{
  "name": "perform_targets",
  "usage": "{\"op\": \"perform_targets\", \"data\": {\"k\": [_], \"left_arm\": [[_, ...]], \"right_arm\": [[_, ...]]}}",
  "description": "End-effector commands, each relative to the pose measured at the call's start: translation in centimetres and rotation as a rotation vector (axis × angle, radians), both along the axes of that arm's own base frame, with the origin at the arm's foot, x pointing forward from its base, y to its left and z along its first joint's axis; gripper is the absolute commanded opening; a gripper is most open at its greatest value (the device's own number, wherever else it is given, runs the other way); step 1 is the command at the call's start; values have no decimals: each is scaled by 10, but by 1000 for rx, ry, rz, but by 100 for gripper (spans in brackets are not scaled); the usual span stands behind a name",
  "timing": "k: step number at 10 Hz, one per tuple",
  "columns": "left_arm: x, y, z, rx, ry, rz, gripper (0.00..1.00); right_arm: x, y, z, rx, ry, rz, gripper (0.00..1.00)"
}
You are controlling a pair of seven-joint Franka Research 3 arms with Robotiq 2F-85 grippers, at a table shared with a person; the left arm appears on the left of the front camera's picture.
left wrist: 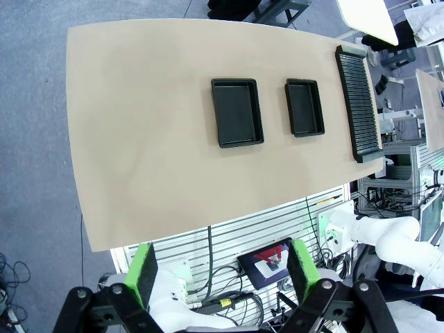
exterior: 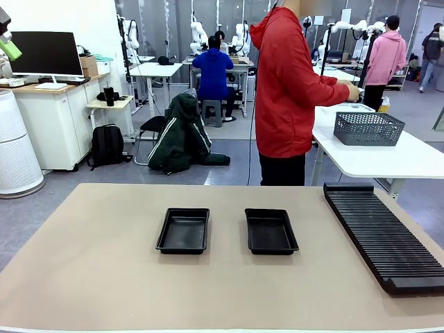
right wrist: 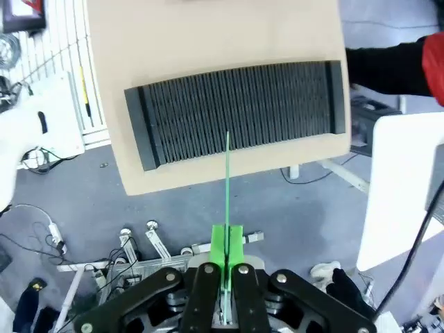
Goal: Inspect and transfer BCBs to ESD trays.
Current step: Pick up the Blank PCB from the PCB Rack and place it in the left ESD tray.
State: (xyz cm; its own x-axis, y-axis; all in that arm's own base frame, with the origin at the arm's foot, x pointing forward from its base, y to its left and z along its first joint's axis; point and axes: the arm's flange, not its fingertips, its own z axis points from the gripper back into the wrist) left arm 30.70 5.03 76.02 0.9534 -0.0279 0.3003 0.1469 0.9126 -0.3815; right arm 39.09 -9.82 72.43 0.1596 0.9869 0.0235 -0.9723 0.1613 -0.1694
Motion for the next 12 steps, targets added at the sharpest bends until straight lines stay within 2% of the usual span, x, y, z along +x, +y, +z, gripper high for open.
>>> {"op": "perform_targets", "data": {"k": [1,3,4,12], "left_arm": [[0,0,-1,-2,4,1,100],[0,0,-1,-2,4,1,100],[0,0,-1,-2,4,1,100],[0,0,-1,-2,4,1,100]], "right_arm": [[11,1,16,50,11,-27,3],[5,-7,22,93,18,-2,3],[3,-1,19,18,-7,-8,3],[3,-1,19,18,-7,-8,3]]}}
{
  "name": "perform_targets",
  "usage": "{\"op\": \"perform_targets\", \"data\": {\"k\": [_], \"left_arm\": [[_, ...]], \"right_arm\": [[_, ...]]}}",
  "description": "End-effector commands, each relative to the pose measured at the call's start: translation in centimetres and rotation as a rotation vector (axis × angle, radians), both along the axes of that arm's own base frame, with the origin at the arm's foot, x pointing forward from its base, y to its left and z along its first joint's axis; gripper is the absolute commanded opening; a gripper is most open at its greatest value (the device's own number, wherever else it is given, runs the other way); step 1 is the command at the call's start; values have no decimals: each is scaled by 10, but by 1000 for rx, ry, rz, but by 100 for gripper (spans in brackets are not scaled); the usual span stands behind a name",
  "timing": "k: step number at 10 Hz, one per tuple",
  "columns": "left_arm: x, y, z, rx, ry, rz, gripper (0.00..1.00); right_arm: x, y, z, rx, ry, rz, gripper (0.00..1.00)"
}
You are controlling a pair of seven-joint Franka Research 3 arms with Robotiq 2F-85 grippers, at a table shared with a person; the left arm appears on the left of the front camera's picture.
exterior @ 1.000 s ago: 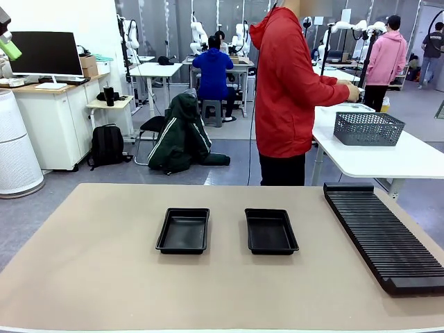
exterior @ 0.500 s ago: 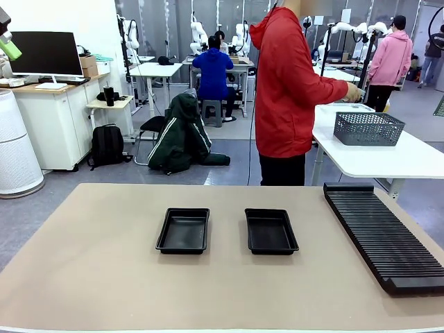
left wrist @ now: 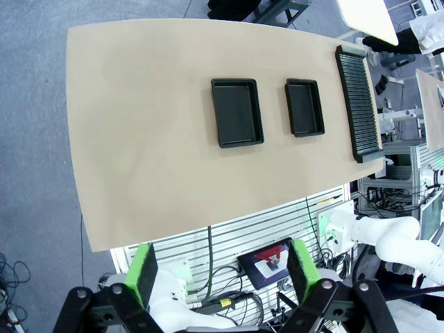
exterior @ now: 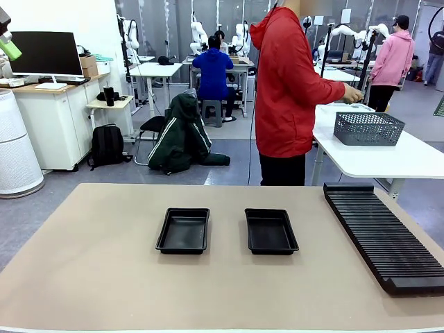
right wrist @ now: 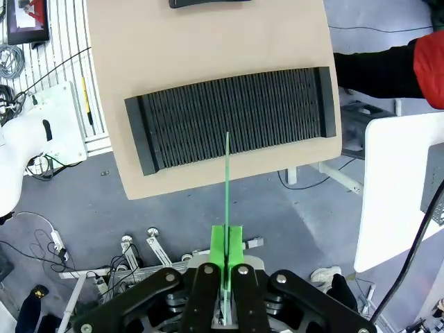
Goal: Inspect and transfer BCBs to ESD trays.
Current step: Pick up the Blank PCB from the PCB Rack and place it in the left ESD tray.
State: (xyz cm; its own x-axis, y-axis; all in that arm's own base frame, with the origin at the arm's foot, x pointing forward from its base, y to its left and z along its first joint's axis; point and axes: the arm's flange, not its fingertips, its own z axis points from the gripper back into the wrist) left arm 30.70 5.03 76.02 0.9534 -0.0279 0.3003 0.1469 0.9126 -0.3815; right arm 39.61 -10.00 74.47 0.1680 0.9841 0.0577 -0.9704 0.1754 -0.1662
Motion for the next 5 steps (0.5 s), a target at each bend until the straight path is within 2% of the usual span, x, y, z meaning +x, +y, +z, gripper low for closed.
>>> {"op": "perform_targets", "data": {"k": [1,3,4,5], "left_arm": [[0,0,-1,-2,4,1,100],[0,0,-1,-2,4,1,100],[0,0,-1,-2,4,1,100],[0,0,-1,-2,4,1,100]], "right_arm": [[-2,1,-2,-17,-4,0,3],[0,0,0,0,0,0,3],[11,16,-14,139,7,-78,3],[17,37,-27,200,37,-160,3]]}}
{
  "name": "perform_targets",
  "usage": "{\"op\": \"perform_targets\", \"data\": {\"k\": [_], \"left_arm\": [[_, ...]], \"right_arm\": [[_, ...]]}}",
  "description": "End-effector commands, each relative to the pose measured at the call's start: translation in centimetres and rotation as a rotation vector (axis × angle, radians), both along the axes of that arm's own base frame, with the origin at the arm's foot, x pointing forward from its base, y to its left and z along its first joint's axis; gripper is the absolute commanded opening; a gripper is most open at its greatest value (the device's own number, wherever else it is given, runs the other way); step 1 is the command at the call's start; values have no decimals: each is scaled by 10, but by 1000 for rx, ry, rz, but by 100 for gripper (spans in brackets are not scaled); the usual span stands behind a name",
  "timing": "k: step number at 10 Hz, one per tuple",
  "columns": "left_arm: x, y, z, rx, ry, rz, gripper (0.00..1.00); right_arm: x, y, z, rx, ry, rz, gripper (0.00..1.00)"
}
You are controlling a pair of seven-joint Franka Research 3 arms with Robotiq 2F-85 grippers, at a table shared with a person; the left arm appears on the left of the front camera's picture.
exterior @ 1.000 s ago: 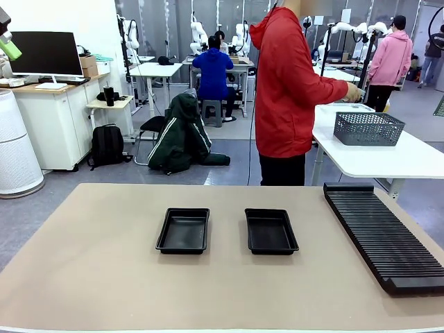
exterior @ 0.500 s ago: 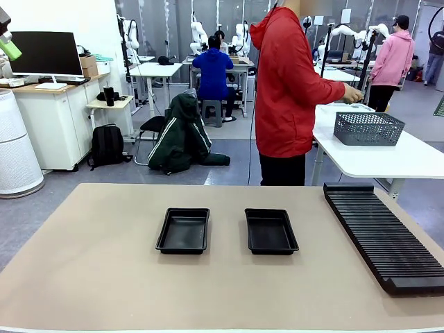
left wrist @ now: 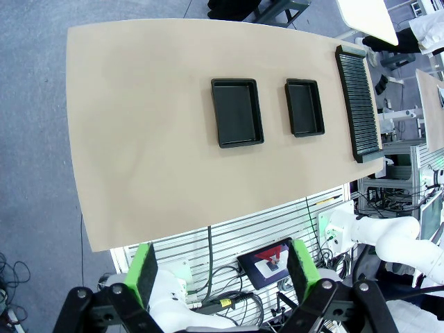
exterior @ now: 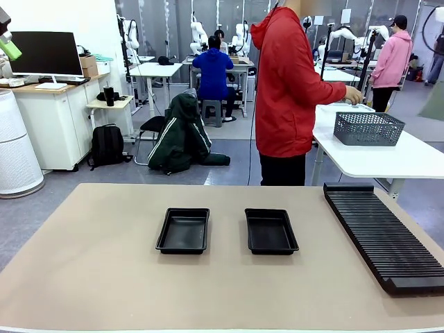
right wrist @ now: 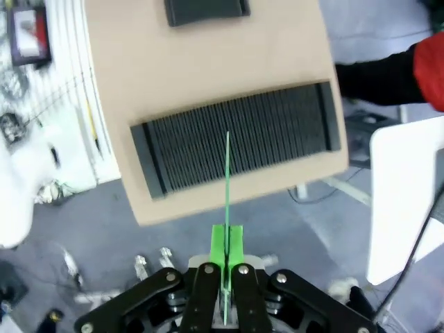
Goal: Inspect and transfer BCBs to ESD trays.
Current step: Pick up the Blank PCB from the PCB Rack and place it in the left ESD tray.
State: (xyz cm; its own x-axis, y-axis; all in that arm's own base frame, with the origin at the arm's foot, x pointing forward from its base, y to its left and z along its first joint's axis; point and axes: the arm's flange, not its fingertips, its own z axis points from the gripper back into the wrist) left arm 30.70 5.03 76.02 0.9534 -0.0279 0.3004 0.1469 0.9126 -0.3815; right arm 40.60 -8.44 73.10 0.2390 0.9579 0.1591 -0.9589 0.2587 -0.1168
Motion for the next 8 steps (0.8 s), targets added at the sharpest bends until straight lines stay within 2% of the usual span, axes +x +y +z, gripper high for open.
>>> {"op": "perform_targets", "data": {"k": [1,2,3,5,8], "left_arm": [[0,0,-1,-2,4,1,100],[0,0,-1,-2,4,1,100],[0,0,-1,-2,4,1,100],[0,0,-1,-2,4,1,100],[0,0,-1,-2,4,1,100]], "right_arm": [[10,43,-25,146,50,-146,3],[11,67,-36,214,97,-201,3],[10,94,-50,318,145,-301,3],[8,153,-79,430,229,-495,3],[5,224,-141,605,353,-719,3]]}}
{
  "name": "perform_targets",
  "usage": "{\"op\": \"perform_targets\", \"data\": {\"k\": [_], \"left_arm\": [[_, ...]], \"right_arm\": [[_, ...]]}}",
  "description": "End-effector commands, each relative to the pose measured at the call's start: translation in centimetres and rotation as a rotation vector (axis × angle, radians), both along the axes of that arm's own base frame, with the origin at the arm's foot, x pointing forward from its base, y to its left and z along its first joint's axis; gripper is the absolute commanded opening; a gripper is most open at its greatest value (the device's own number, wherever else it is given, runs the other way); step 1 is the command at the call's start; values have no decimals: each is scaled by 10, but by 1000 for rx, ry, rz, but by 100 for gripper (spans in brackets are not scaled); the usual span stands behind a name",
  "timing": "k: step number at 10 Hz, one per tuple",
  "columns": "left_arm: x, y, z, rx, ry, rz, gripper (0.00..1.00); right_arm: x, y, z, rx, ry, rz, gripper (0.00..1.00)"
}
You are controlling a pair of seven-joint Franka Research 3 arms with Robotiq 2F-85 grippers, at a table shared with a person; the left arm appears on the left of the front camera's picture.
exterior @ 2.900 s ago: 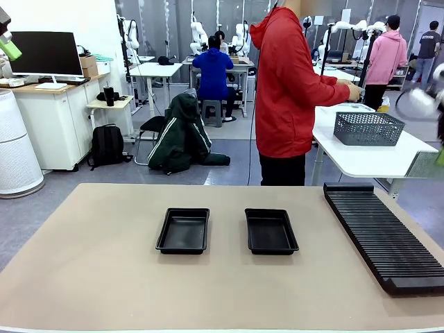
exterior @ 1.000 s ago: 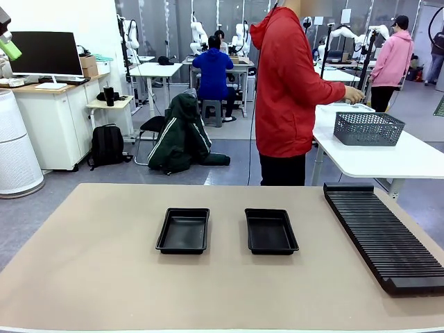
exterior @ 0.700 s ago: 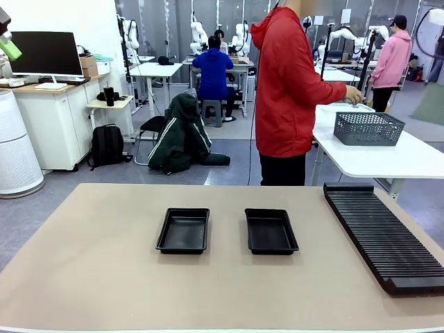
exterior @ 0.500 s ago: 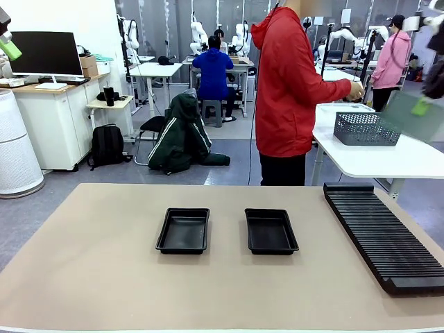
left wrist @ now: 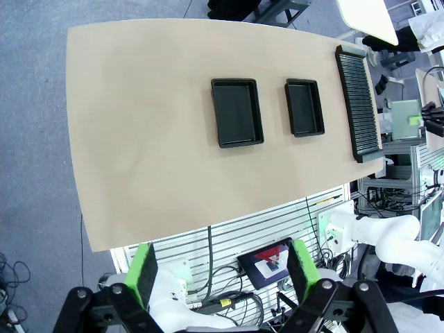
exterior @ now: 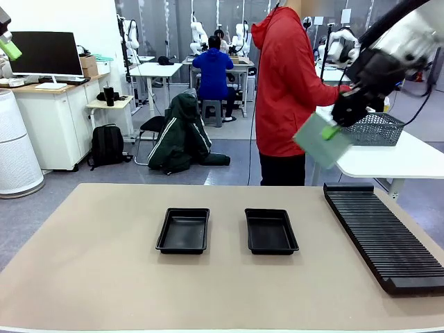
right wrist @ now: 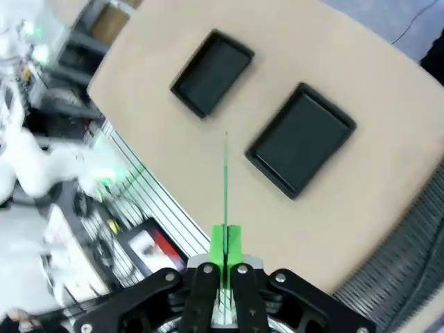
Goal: Inspect and transfer BCBs to ESD trays.
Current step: Pick up the Blank PCB from the PCB Rack and place it in the left ESD tray.
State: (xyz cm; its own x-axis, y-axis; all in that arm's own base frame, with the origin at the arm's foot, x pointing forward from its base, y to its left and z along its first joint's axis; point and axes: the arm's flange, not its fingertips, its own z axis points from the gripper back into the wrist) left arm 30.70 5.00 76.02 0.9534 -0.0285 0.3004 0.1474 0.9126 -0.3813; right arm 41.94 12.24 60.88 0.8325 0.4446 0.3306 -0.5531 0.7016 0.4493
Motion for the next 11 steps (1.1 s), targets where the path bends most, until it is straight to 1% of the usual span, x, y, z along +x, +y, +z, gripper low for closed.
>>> {"op": "perform_targets", "data": {"k": [1,2,3,4,6,7,9,10,11], "left_arm": [[0,0,-1,-2,4,2,100],[0,0,-1,-2,4,2,100],[0,0,-1,-2,4,2,100],[0,0,-1,-2,4,2,100],[0,0,-1,-2,4,2,100],[0,0,-1,-2,4,2,100],[0,0,-1,-2,4,2,100],[0,0,-1,-2,4,2,100],[0,0,-1,-2,4,2,100]], "right_arm": [[-8,36,-43,129,16,-134,3],[-8,57,-64,183,44,-167,3],[-10,77,-89,232,73,-174,3],[-10,104,-119,288,103,-200,3],[-6,141,-165,419,122,-229,3],[-3,154,-184,456,140,-259,3],[-1,185,-215,525,166,-249,3],[3,203,-232,539,174,-271,3],[9,214,-245,562,165,-283,3]]}}
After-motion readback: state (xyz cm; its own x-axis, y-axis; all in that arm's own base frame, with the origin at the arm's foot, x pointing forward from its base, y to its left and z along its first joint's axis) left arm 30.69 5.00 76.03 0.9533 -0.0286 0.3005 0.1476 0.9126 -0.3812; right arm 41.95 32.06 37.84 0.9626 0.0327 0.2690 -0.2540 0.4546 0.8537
